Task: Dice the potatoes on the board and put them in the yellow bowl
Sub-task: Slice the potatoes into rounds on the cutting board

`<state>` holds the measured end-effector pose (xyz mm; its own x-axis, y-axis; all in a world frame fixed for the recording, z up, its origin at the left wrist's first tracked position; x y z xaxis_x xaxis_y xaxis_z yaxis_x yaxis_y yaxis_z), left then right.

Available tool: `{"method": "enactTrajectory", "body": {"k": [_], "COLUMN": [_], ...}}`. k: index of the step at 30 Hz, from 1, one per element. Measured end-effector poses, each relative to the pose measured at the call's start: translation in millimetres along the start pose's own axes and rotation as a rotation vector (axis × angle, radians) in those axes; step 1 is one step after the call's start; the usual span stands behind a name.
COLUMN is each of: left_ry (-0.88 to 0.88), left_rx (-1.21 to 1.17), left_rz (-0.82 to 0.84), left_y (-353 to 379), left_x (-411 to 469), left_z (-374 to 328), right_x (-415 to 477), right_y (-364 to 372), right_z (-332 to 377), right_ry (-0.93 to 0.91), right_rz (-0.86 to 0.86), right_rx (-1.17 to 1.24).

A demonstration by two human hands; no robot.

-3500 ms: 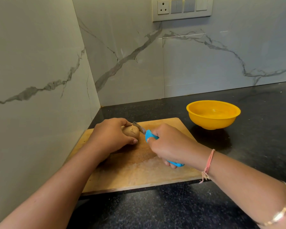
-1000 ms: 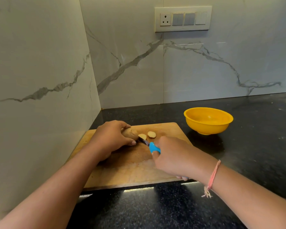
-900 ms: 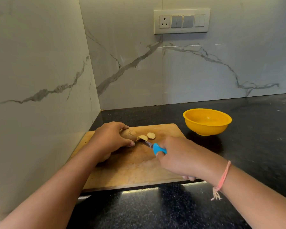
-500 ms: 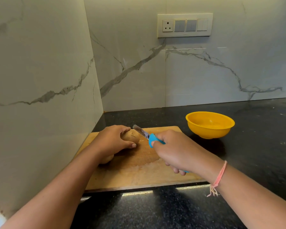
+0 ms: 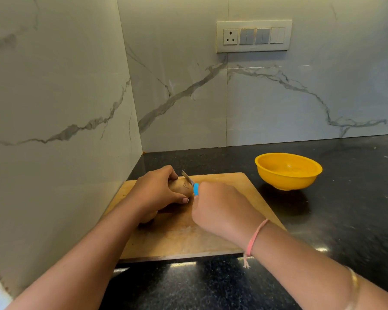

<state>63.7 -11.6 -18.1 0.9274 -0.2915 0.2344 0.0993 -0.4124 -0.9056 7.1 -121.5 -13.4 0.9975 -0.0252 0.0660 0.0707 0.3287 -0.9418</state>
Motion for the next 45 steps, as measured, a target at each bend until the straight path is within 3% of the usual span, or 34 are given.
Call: {"method": "enactTrajectory", "body": {"k": [11, 23, 31, 45], "left_ry": [-0.012, -0.029, -0.027, -0.023], "left_rx": [-0.007, 0.005, -0.02, -0.077], "left_rz": [-0.04, -0.023, -0.017, -0.01], "left_y": [-1.8, -0.5, -0.8, 0.0], "left_x": [-0.4, -0.1, -1.0, 0.0], "left_z": [-0.1, -2.4, 3.3, 9.2], "right_x": [10.9, -3.8, -19.8, -16.1], "right_y": [5.7, 17.0, 9.9, -7.0], "right_z": [-10.1, -30.4, -37.0, -43.5], "right_ry": [0.061, 0.109, 0.03, 0.075], "right_rz": [0.175, 0.267, 0.132, 0.107], "right_rx": [0.136, 0.109, -0.023, -0.09]}}
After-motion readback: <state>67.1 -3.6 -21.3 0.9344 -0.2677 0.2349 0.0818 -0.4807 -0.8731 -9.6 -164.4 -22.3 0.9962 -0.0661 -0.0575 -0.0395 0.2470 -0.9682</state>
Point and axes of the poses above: each hand's wrist, its own x-axis towards the middle knuckle, its own y-axis out of the palm, z = x × y, the point moved 10 cm from there along x, towards the middle knuckle, and after that the axes turned 14 degrees about y, right-handed, at the moved point
